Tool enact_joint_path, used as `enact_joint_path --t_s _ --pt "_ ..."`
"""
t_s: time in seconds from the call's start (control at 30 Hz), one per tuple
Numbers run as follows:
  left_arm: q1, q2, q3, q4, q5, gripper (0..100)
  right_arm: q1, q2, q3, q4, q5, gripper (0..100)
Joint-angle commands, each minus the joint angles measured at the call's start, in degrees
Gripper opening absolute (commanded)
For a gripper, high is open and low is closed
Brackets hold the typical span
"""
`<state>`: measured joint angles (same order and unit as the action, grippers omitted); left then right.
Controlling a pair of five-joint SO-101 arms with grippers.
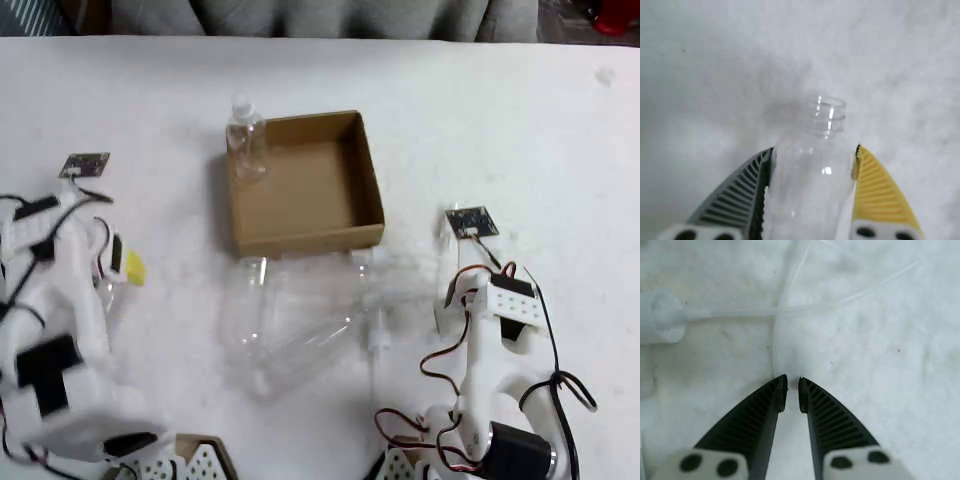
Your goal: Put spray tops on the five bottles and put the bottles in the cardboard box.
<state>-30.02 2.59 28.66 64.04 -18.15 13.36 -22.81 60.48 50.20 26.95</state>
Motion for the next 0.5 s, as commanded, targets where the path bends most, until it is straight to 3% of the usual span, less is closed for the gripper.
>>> enact_joint_path --t_s 0.0,0.23,0.33,0.47 --pt "3.4 -16.6 12.0 -8.1 2.4 6 -0.6 -1.5 -0.3 -0.7 1.9 1.7" --pt "5.4 -17.5 14.4 -7.6 2.2 26 -0.6 -1.5 -0.3 -0.6 1.9 1.7" --pt "5.4 -17.5 14.4 -7.6 1.7 30 -0.6 -1.5 -0.3 -0.6 1.9 1.7" --pt "5.8 -17.1 13.1 -7.2 -5.8 32 -0.6 -1.4 -0.3 -0.6 1.8 1.7"
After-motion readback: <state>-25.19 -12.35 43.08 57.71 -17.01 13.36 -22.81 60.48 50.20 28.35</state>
